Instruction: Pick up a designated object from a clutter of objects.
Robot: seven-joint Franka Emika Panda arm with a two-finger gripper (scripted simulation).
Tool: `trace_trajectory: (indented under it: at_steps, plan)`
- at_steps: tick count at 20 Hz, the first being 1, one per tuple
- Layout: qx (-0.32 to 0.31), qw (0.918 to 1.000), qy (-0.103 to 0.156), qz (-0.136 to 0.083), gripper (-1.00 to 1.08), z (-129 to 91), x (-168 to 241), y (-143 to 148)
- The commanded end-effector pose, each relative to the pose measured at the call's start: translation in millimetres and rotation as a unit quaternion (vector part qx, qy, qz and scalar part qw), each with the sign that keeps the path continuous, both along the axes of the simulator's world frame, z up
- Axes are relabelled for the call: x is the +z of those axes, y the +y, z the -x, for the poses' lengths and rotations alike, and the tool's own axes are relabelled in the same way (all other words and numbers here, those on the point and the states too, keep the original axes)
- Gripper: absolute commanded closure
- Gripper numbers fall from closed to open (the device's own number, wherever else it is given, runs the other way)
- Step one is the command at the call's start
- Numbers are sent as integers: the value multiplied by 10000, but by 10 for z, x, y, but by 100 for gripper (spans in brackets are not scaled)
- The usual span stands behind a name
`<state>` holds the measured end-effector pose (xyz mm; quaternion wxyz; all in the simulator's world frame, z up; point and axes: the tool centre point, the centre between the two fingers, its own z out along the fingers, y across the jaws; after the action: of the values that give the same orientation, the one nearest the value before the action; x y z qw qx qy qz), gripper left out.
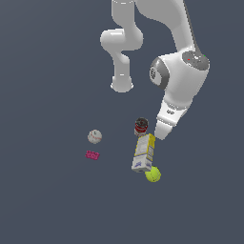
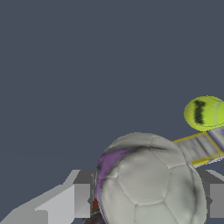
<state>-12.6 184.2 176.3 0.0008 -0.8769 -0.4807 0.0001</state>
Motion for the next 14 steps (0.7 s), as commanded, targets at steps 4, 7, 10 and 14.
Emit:
trace_trajectory:
  at_steps: [4, 7, 10, 14]
  plan:
    - [5, 10000, -1, -9, 108, -134, 589, -136]
    - [5, 10000, -1, -9, 108, -210, 897, -210]
    - [5, 10000, -1, -9, 108, -287, 1194, -281]
    - [0, 10000, -2, -4, 108, -378, 1519, -363]
